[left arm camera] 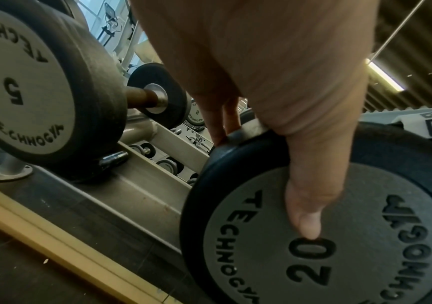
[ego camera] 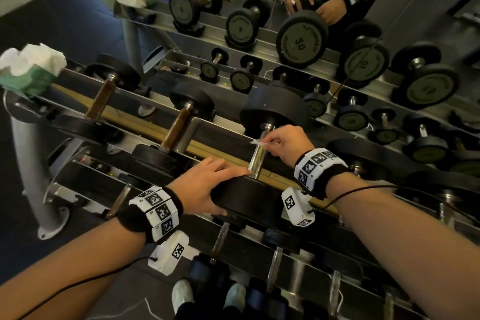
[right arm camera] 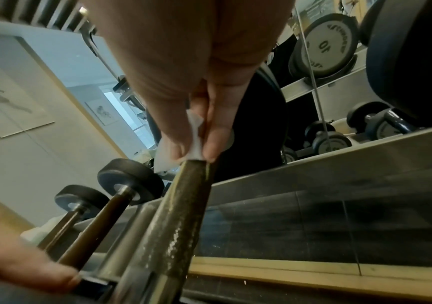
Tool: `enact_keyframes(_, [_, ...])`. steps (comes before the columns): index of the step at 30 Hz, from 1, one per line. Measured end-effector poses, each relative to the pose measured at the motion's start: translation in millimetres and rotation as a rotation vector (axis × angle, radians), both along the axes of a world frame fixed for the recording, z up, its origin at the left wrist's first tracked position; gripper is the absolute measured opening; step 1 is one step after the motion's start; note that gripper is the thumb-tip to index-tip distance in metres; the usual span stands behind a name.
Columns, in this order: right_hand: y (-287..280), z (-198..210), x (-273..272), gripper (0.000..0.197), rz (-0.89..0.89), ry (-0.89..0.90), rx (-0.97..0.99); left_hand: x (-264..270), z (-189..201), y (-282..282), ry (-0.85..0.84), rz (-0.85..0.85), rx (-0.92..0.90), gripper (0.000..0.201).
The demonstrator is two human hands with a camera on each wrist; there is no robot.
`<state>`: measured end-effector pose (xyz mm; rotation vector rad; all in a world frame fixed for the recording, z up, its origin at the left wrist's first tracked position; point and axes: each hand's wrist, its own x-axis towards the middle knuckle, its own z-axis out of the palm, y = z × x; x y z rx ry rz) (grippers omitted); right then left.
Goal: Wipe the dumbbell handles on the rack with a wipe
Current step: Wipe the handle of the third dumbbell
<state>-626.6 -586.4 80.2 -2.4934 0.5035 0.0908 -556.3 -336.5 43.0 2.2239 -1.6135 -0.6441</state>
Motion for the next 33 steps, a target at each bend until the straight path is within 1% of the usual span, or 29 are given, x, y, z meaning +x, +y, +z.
enact_keyframes(2, [5.5,3.8,-1.6,0.015,0.050,0.077,0.057,0.2,-1.1,-0.5,0.006,0.000,0.002,0.096])
enact_keyframes(5, [12.0,4.5,-7.9,0.018,0.085,0.135,0.159,-0.4,-2.9,-0.7,0.018,0.010,0.000,0.097])
enact_keyframes(7, [14.1,2.0,-12.7,0.018,0.132,0.191,0.193,-0.6,-3.5,-0.5,0.029,0.019,-0.009,0.097])
enact_keyframes(9, [12.8,-1.6,-17.2,0.009,0.216,0.260,0.225,-1.0,-4.0,-0.4,0.035,0.026,-0.014,0.097])
enact_keyframes(10, [12.0,-2.9,-19.1,0.008,0.281,0.284,0.223,-1.3,-4.3,-0.2,0.036,0.029,-0.015,0.097])
enact_keyframes(11, [10.7,-4.1,-20.7,0.014,0.335,0.284,0.206,-1.5,-4.7,-0.1,0.038,0.033,-0.016,0.096])
enact_keyframes(12, [8.5,-6.0,-21.4,0.015,0.341,0.258,0.210,-1.6,-5.1,0.2,0.039,0.036,-0.017,0.096])
enact_keyframes(13, [4.6,-7.5,-20.9,0.013,0.283,0.209,0.253,-1.4,-5.5,0.1,0.038,0.038,-0.018,0.096])
enact_keyframes(15, [-6.9,-9.1,-19.0,0.015,0.088,0.050,0.340,-1.3,-6.3,0.1,0.041,0.041,-0.023,0.096])
enact_keyframes(16, [-12.9,-10.2,-17.4,0.017,0.020,-0.028,0.332,-1.0,-6.7,0.1,0.042,0.043,-0.027,0.096])
enact_keyframes(17, [-17.9,-11.5,-16.3,0.019,-0.007,-0.084,0.269,-1.1,-7.1,0.0,0.041,0.042,-0.029,0.096])
enact_keyframes(19, [-22.3,-14.9,-15.9,0.023,0.020,-0.133,0.095,-1.0,-7.8,-0.4,0.038,0.040,-0.029,0.097])
enact_keyframes(20, [-21.8,-17.4,-15.6,0.024,0.031,-0.149,0.038,-0.9,-8.4,-0.2,0.040,0.040,-0.029,0.097])
enact_keyframes(24, [-17.0,-29.9,-13.3,0.017,-0.043,-0.200,0.067,0.1,-10.5,-0.2,0.059,0.038,-0.035,0.094])
enact_keyframes(26, [-15.2,-34.0,-13.7,0.015,0.011,-0.186,0.035,-0.1,-10.0,0.2,0.070,0.038,-0.033,0.091])
enact_keyframes(29, [-11.3,-32.8,-20.0,0.014,0.180,-0.142,0.031,-0.3,-6.1,-0.3,0.078,0.045,-0.020,0.090])
enact_keyframes(31, [-6.6,-28.6,-25.0,0.016,0.323,-0.046,0.036,-0.8,-3.7,-0.6,0.071,0.050,-0.016,0.091])
enact_keyframes(33, [-2.4,-20.2,-25.4,0.014,0.417,0.051,0.023,-2.0,-2.5,-0.5,0.068,0.055,-0.009,0.092])
